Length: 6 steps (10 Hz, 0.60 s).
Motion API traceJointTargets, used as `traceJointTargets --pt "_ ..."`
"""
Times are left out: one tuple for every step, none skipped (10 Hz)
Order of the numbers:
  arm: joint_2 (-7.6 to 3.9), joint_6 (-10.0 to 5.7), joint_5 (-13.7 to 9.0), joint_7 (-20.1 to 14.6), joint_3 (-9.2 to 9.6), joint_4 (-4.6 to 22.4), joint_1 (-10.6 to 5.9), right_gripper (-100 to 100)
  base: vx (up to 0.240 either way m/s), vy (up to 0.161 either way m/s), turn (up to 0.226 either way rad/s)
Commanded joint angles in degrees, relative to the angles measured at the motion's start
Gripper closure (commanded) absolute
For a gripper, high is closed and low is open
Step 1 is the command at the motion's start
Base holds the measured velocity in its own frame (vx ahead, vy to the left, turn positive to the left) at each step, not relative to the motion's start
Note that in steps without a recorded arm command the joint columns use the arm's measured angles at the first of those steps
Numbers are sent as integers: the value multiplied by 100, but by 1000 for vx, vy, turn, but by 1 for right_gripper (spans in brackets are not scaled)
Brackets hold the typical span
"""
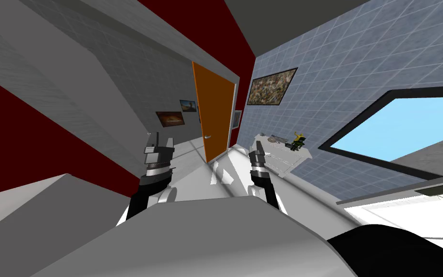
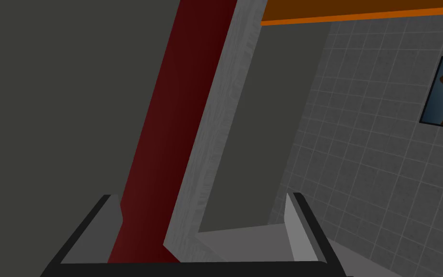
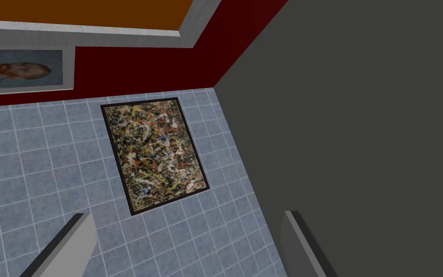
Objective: Push the door open
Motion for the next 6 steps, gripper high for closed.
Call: traceJointTargets --pt "-51 -47 -19 -2 -14 177 -71 -100 35 2 87" --pt "-73 -70 -28 -3 -21 262 -105 -100 67 -3 120" --pt "-116 -115 -46 -5 -35 434 -174 -100 82 -10 154" --pt "-138 -139 -56 -6 -42 525 -211 -100 84 -8 109" --pt "-164 -172 -69 -7 -52 649 -260 -100 74 -14 97" --pt "-190 -205 -82 -8 -62 772 -310 -100 73 -21 101"
